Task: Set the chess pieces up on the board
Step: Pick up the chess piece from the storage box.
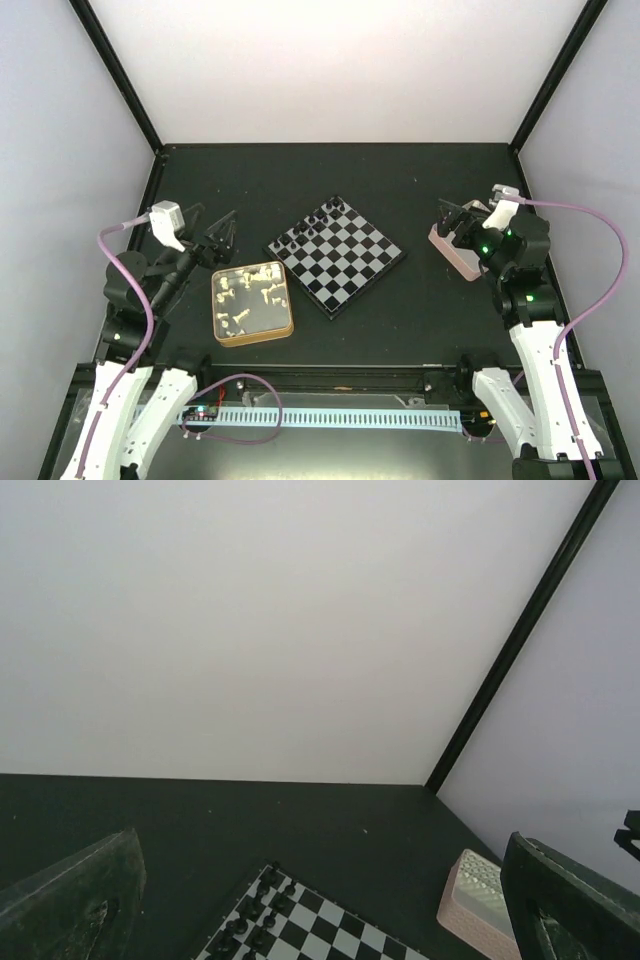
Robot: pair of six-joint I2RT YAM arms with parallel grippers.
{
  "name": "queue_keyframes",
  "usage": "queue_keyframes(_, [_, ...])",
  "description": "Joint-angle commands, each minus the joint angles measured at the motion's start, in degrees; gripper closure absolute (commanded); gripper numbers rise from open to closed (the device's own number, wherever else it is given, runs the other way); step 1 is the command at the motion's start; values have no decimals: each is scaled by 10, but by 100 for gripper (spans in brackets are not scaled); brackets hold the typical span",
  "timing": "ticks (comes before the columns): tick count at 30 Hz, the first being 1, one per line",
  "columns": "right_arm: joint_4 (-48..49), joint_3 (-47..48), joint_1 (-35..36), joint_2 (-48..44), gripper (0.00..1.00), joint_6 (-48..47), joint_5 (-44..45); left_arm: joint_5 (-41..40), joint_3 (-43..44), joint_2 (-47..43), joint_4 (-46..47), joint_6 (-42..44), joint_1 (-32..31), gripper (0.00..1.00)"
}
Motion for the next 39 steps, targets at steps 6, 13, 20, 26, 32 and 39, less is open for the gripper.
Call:
queue_keyframes(6, [10, -9, -3, -2, 3, 0, -39, 18, -10, -19, 5, -2, -3, 1])
queue_keyframes(13, [60, -43, 12, 59, 4, 39, -99, 78, -54, 7, 18, -43, -3, 1])
queue_keyframes(20, [31, -26, 114, 173, 12, 19, -36, 59, -64, 71, -47, -77, -3, 1])
queue_keyframes(26, [-11, 27, 213, 304, 24, -7, 56, 10, -61, 110, -109, -80, -3, 1])
queue_keyframes(32, [-53, 118, 271, 427, 36, -39, 114, -17, -54, 156, -149, -87, -3, 1])
queue_keyframes(39, [-105, 218, 381, 493, 44, -41, 138, -115, -39, 199, -288, -116, -3, 12])
